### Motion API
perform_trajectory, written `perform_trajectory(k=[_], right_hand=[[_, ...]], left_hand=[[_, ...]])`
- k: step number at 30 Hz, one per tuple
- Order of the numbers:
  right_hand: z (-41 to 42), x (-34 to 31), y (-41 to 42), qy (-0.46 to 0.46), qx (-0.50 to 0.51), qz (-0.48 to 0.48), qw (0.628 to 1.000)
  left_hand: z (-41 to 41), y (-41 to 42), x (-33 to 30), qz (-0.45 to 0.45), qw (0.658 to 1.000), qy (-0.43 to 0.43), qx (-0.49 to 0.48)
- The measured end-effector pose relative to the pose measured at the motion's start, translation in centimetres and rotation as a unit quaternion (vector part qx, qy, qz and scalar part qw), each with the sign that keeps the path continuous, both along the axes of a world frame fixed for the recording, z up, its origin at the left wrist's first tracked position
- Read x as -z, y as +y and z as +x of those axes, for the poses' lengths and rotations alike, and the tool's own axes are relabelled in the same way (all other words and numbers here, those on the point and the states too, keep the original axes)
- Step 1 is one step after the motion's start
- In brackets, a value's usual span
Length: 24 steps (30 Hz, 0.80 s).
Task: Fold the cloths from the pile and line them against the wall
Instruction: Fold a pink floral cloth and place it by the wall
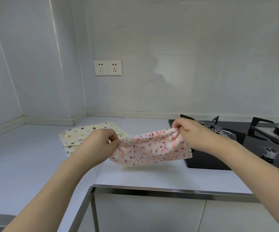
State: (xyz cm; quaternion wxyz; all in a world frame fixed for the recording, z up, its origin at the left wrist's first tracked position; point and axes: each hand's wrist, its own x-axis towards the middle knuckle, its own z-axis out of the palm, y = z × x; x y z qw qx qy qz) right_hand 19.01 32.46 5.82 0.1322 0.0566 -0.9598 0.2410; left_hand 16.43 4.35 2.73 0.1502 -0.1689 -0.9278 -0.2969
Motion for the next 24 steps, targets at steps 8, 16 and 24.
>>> perform_trajectory(k=[8,16,24], right_hand=[[0.0,-0.5,-2.3,0.069,0.015,-0.009,0.997],[0.1,-0.3,-3.2,0.087,-0.009,0.000,0.996],[-0.2,-0.2,-1.5,0.051,-0.091,0.089,0.991]], left_hand=[[0.1,0.3,0.1,-0.005,0.998,0.048,-0.034],[0.1,0.2,-0.1,0.013,0.996,0.082,-0.025],[-0.9,-0.7,0.2,-0.012,0.998,0.064,0.016]])
